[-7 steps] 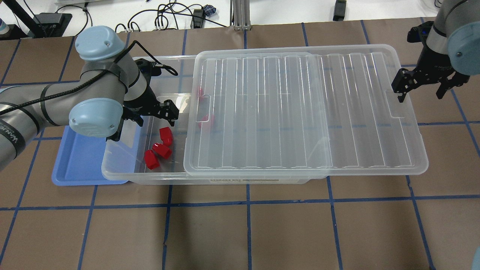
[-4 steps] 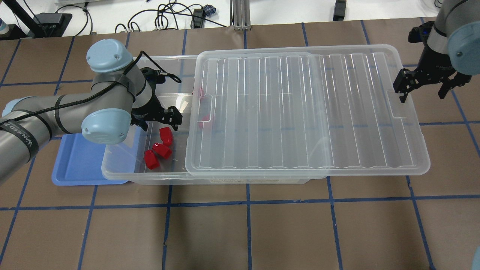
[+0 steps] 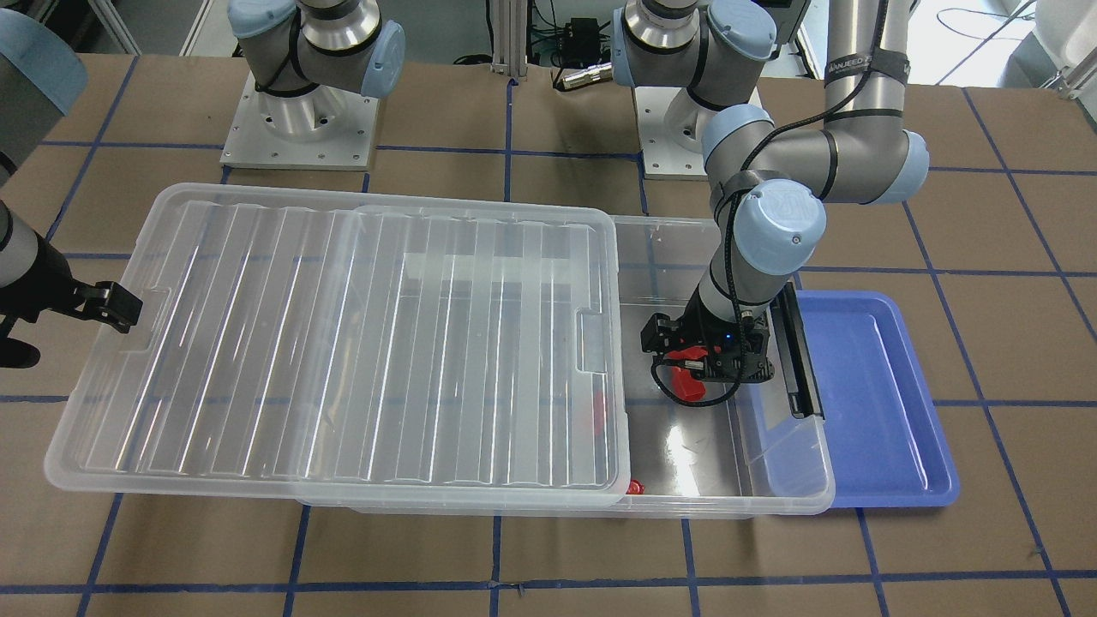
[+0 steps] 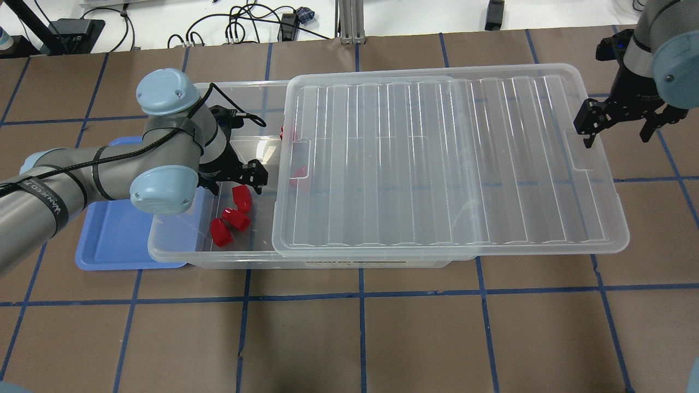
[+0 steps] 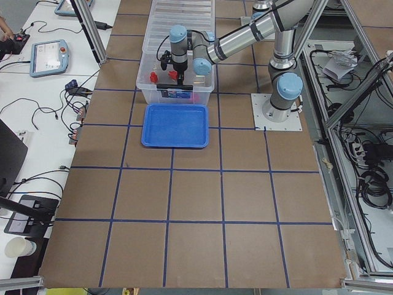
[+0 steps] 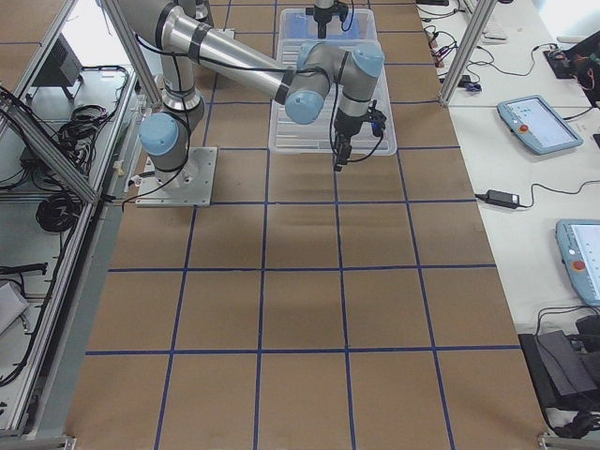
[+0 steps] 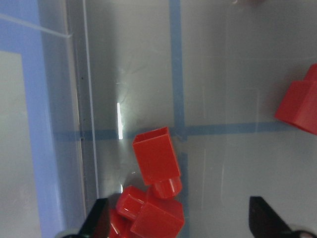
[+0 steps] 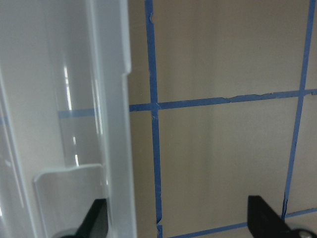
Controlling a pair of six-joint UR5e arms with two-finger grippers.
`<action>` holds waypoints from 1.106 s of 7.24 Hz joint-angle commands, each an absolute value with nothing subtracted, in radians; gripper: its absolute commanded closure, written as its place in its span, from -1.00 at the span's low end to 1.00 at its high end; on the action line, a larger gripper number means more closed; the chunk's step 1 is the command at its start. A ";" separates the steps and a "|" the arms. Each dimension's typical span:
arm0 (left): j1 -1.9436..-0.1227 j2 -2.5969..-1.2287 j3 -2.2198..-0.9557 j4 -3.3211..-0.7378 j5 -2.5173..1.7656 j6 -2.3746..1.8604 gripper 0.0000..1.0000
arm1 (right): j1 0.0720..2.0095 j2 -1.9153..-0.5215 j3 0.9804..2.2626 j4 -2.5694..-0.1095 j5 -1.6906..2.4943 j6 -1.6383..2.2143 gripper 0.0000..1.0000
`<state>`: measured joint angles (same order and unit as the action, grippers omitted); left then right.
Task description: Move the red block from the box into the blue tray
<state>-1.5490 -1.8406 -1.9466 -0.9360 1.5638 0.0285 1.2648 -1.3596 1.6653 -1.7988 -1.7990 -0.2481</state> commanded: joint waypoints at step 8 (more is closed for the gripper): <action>-1.548 -1.947 -1.994 -0.815 1.574 -0.037 -0.03 | 1.276 -1.442 1.563 -1.761 -1.807 -0.250 -1.00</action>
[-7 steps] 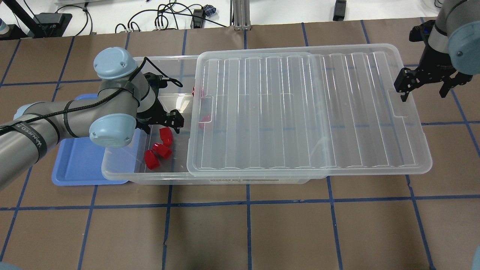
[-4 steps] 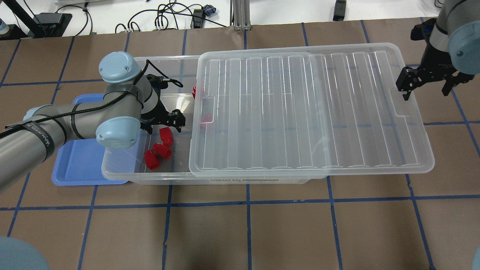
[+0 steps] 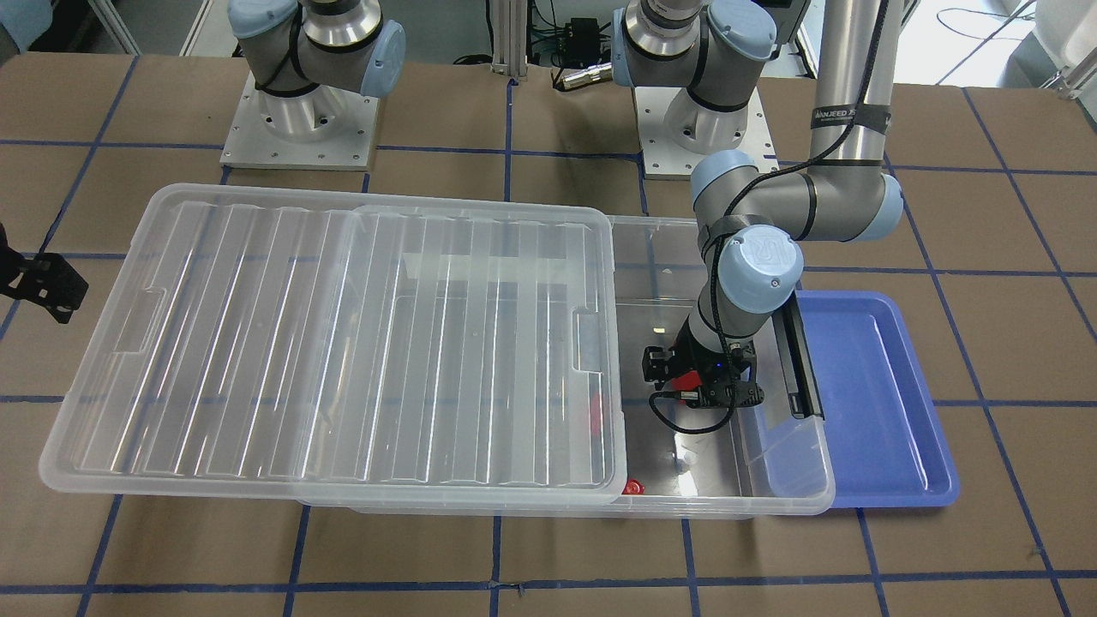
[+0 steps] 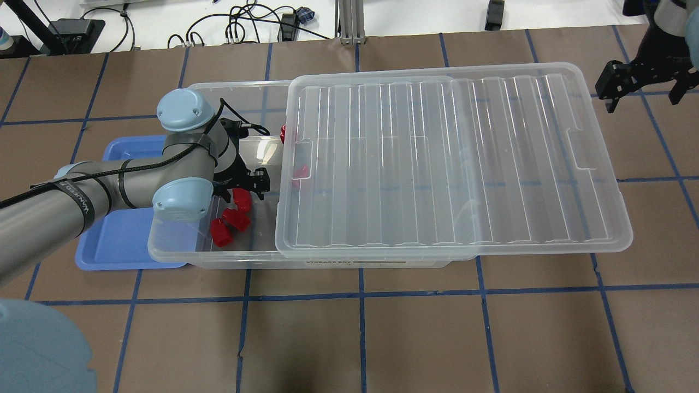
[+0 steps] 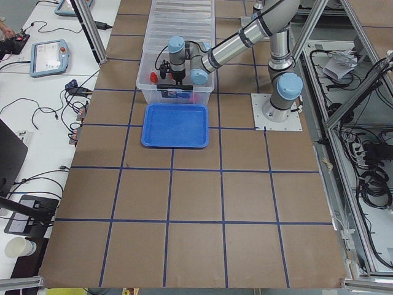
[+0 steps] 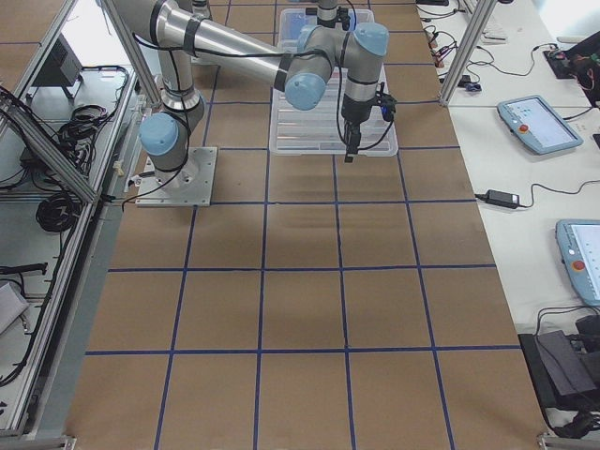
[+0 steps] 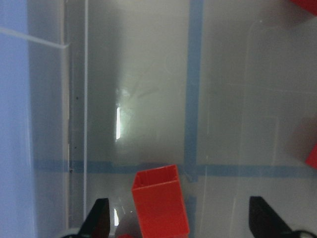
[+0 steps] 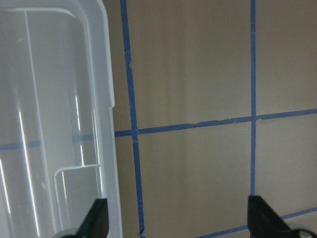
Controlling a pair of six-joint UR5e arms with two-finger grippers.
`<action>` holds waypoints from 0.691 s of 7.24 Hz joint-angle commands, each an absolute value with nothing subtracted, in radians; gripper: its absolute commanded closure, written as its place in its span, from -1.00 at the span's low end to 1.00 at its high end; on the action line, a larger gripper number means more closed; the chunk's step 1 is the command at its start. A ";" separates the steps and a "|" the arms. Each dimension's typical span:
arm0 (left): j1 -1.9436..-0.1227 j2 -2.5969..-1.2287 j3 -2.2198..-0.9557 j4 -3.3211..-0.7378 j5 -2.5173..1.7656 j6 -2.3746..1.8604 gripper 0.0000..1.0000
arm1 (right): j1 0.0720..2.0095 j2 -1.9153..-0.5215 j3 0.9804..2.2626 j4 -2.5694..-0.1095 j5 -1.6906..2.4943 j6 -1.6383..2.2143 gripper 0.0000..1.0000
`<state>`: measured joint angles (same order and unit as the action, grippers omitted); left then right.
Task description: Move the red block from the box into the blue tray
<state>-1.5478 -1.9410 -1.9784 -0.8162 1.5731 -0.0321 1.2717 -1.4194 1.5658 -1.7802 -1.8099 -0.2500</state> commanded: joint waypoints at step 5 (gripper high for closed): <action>-1.565 -1.859 -1.762 -1.177 1.568 -0.109 0.85 | 1.273 -1.433 1.575 -1.741 -1.790 -0.262 -1.00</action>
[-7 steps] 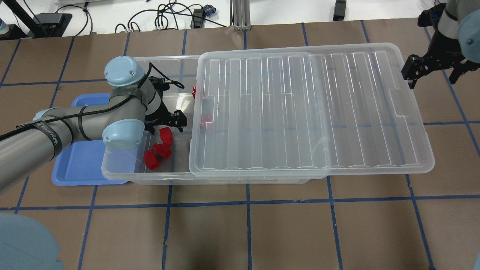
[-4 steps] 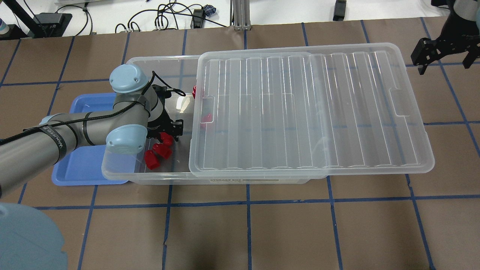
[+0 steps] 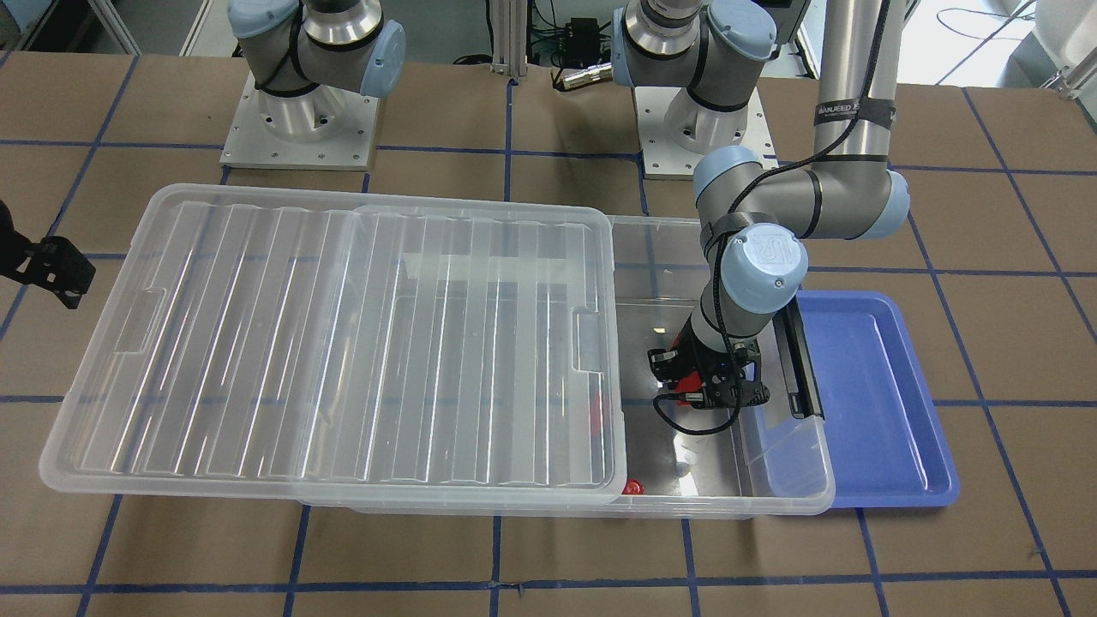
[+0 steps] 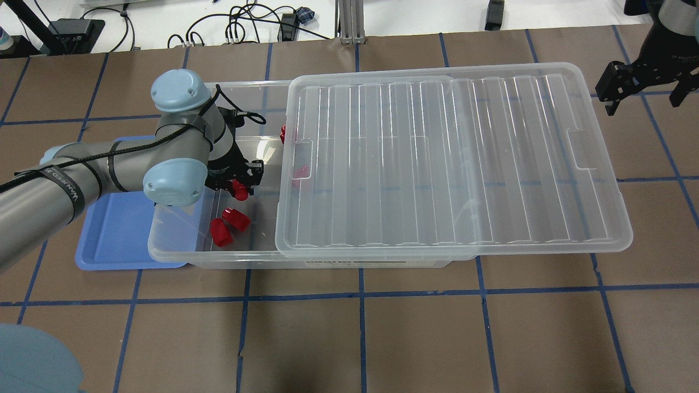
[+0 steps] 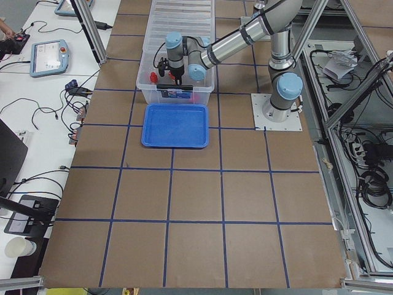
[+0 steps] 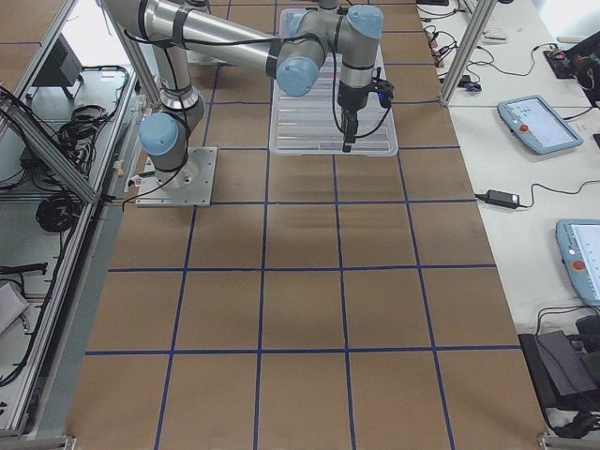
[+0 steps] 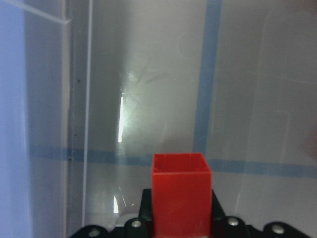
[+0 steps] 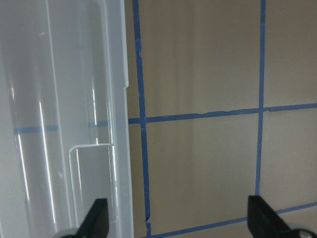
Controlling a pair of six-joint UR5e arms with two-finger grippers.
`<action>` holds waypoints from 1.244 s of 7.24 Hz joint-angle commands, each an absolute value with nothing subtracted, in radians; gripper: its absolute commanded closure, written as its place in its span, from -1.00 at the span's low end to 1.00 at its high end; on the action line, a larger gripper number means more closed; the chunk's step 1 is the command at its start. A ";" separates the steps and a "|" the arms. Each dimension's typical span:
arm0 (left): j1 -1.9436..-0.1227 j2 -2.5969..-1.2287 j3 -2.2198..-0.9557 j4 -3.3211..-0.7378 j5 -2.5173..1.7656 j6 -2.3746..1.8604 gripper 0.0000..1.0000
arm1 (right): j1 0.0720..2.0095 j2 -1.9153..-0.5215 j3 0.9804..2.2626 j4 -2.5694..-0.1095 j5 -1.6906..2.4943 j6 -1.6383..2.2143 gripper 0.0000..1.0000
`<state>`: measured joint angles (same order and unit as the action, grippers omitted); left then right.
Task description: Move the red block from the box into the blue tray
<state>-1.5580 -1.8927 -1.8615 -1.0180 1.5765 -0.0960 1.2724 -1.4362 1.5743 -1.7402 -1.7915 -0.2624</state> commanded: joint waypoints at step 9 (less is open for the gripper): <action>-1.105 -1.842 -1.639 -1.384 1.560 0.409 1.00 | 1.220 -1.396 1.591 -1.758 -1.804 -0.307 -1.00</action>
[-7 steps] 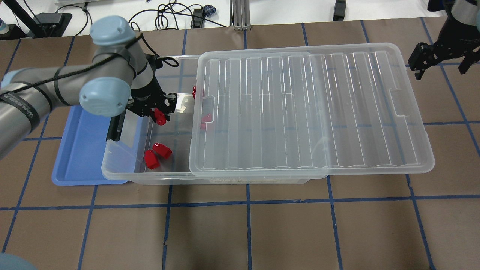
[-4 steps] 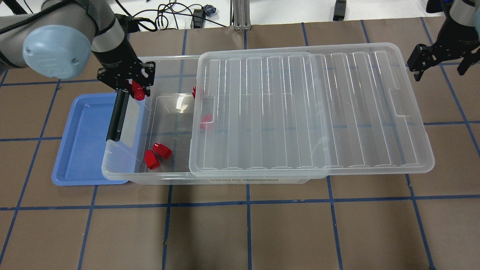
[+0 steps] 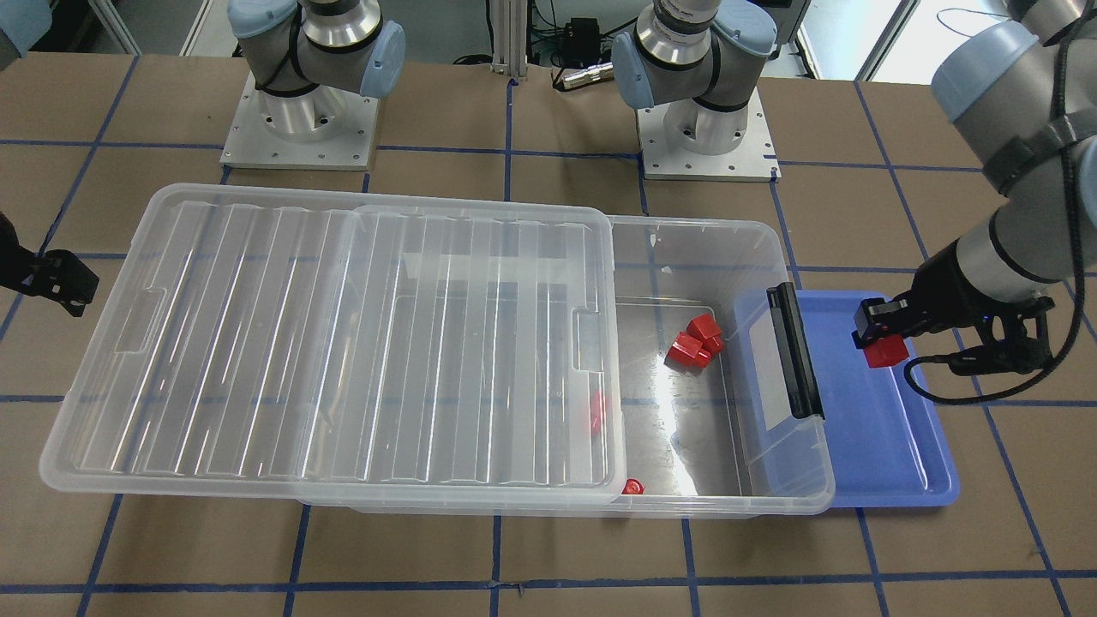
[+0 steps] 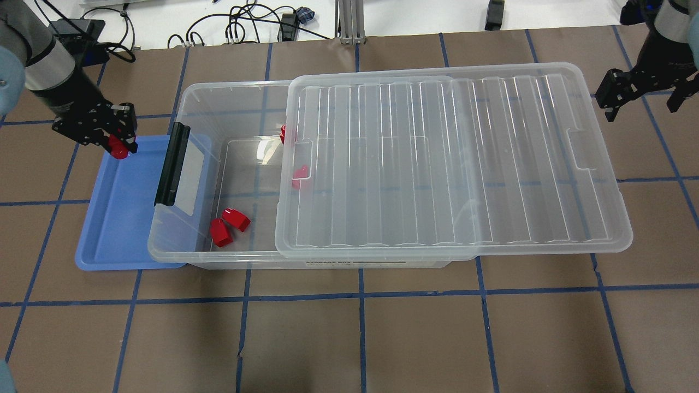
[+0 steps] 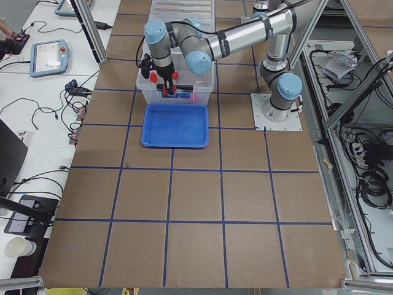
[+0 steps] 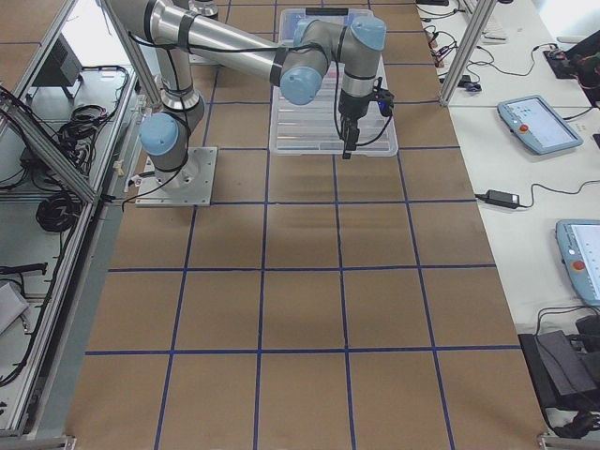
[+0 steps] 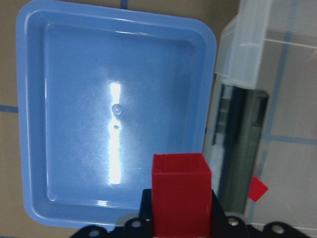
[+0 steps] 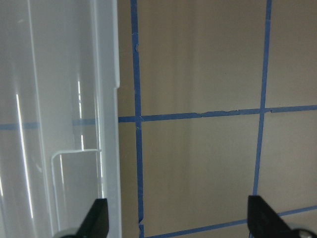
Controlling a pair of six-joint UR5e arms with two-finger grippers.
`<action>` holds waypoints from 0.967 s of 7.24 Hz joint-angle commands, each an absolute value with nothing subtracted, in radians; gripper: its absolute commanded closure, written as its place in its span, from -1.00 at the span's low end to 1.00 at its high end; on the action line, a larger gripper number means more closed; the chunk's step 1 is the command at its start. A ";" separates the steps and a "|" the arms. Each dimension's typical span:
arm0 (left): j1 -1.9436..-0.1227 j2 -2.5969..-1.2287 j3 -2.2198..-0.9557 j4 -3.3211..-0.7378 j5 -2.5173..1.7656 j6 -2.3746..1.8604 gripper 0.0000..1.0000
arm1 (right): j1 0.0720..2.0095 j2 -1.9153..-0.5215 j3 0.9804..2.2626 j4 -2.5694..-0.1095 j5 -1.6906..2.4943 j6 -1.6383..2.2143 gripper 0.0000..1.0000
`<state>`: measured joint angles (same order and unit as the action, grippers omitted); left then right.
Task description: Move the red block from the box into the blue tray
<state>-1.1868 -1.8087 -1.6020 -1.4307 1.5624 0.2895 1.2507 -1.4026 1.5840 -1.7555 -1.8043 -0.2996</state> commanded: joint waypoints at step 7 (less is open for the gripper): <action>-1.132 -1.951 -1.847 -1.019 1.574 0.442 -0.36 | 1.164 -1.390 1.677 -1.787 -1.789 -0.382 -1.00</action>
